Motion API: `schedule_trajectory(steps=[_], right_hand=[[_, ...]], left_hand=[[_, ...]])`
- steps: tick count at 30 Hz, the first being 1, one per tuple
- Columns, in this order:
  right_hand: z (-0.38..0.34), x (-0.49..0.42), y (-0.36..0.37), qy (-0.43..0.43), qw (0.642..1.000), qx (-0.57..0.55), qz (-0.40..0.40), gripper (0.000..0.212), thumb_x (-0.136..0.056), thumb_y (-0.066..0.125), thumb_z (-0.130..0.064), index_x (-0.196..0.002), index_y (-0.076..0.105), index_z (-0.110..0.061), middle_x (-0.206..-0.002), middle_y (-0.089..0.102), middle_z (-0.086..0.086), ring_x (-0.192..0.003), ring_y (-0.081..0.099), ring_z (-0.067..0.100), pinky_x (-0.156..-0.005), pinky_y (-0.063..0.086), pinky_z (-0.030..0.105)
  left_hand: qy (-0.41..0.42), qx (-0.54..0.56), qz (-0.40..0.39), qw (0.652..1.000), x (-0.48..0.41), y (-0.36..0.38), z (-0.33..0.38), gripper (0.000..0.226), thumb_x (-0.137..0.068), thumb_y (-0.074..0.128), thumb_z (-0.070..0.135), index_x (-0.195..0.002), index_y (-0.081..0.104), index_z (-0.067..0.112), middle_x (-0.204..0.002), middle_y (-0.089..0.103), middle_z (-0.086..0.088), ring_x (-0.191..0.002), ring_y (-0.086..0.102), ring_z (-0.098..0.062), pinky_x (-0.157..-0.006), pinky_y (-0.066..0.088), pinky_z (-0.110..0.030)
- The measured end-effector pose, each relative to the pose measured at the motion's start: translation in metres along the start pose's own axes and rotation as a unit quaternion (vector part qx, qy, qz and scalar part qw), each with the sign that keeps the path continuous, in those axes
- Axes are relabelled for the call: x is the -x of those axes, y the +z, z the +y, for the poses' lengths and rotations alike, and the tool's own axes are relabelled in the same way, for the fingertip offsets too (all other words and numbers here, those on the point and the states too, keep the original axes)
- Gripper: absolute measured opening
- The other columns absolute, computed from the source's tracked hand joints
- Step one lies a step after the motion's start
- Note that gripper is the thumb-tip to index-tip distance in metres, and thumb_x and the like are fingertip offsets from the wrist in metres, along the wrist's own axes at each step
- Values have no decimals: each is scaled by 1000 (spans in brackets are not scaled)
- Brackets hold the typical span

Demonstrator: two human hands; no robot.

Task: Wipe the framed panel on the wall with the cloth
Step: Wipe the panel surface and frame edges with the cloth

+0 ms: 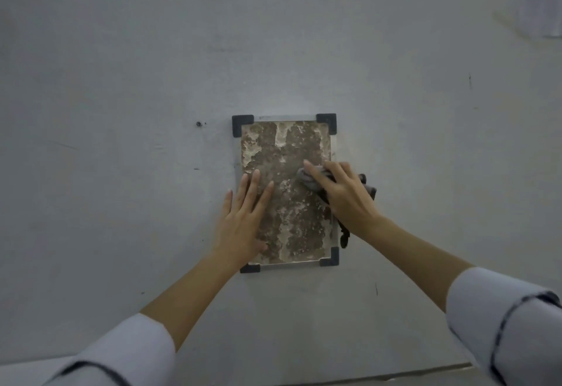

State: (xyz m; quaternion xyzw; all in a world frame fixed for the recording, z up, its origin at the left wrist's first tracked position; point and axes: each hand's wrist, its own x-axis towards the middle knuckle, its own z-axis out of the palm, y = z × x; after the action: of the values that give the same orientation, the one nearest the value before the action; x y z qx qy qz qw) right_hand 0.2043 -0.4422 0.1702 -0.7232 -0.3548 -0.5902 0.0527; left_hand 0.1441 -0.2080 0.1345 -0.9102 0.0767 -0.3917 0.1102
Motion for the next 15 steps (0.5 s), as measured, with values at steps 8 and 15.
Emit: schedule_trajectory(steps=[8, 15], right_hand=[[-4, -106, -12, 66, 994, -9, 87, 33, -83, 61, 6, -113, 62, -7, -113, 51, 21, -100, 48, 34, -77, 51, 41], [-28, -9, 31, -51, 998, 19, 20, 53, -86, 61, -13, -138, 49, -10, -131, 50, 15, -117, 45, 32, -99, 44, 49]], left_hand=[[-11, -20, 29, 999, 2, 3, -5, 136, -64, 79, 57, -152, -17, 16, -158, -26, -1, -147, -18, -23, -117, 2, -48], [-14, -38, 29, 999, 1, 5, -4, 132, -69, 73, 59, -149, -23, 16, -157, -28, -3, -146, -21, -23, -117, -2, -49]])
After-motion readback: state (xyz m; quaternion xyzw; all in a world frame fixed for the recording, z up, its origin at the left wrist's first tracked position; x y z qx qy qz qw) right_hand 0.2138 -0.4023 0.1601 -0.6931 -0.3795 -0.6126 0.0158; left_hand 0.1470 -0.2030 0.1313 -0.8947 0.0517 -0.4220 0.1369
